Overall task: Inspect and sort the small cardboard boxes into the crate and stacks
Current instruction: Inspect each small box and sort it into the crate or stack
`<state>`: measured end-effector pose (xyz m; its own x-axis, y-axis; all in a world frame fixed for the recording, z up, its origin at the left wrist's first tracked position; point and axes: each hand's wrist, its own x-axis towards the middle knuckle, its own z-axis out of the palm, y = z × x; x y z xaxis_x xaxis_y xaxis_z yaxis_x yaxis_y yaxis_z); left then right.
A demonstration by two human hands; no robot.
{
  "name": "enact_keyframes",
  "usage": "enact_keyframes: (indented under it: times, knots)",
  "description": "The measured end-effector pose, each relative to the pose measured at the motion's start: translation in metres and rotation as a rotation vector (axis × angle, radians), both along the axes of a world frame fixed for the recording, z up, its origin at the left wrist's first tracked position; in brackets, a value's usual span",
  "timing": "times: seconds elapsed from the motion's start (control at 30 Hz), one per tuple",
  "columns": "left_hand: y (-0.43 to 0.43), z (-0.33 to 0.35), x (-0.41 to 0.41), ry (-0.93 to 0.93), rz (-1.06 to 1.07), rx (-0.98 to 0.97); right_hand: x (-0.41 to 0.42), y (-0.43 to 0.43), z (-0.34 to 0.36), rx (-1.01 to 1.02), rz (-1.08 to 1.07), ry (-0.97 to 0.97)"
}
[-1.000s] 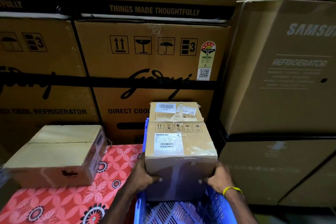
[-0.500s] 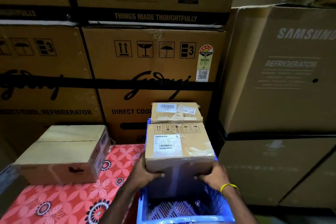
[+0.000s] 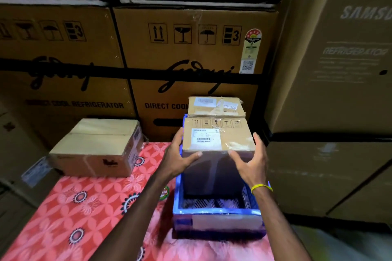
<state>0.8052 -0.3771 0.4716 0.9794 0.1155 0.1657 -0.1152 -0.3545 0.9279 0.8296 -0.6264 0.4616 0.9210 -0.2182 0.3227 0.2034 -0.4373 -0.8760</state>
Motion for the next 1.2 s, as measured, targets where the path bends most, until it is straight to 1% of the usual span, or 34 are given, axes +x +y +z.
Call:
enact_keyframes:
  times: [0.13, 0.2, 0.27, 0.4, 0.47, 0.53, 0.63, 0.73, 0.87, 0.97, 1.03, 1.13, 1.2]
  knots:
    - [0.008, 0.001, -0.025, 0.01, 0.05, -0.032, -0.019, 0.029, 0.011, -0.071, -0.01, -0.183]
    - [0.018, 0.001, -0.045, 0.009, 0.06, -0.026, -0.034, 0.047, 0.015, -0.095, 0.036, -0.228]
    - [0.036, -0.003, -0.072, 0.026, 0.078, -0.038, -0.053, 0.073, 0.015, -0.103, 0.129, -0.242]
    - [0.088, -0.021, -0.139, 0.07, 0.151, -0.062, -0.1, 0.132, 0.005, -0.107, 0.299, -0.197]
    - [0.122, -0.032, -0.183, 0.106, 0.2, -0.08, -0.128, 0.167, -0.005, -0.108, 0.396, -0.14]
    - [0.161, -0.048, -0.241, 0.178, 0.271, -0.115, -0.164, 0.209, -0.017, -0.122, 0.508, -0.06]
    - [0.208, -0.072, -0.336, 0.267, 0.408, -0.166, -0.226, 0.268, -0.038, -0.164, 0.707, -0.001]
    - [0.249, -0.098, -0.441, 0.334, 0.601, -0.247, -0.293, 0.328, -0.064, -0.228, 0.924, 0.029]
    - [0.282, -0.125, -0.563, 0.395, 0.833, -0.302, -0.379, 0.394, -0.092, -0.284, 1.188, 0.102]
    - [0.29, -0.141, -0.641, 0.415, 1.023, -0.357, -0.436, 0.43, -0.112, -0.341, 1.346, 0.187]
    - [0.29, -0.152, -0.687, 0.426, 1.138, -0.398, -0.473, 0.452, -0.126, -0.371, 1.451, 0.205]
    - [0.282, -0.165, -0.74, 0.446, 1.295, -0.442, -0.515, 0.477, -0.142, -0.399, 1.603, 0.228]
    - [0.275, -0.174, -0.773, 0.469, 1.407, -0.515, -0.539, 0.492, -0.148, -0.437, 1.696, 0.29]
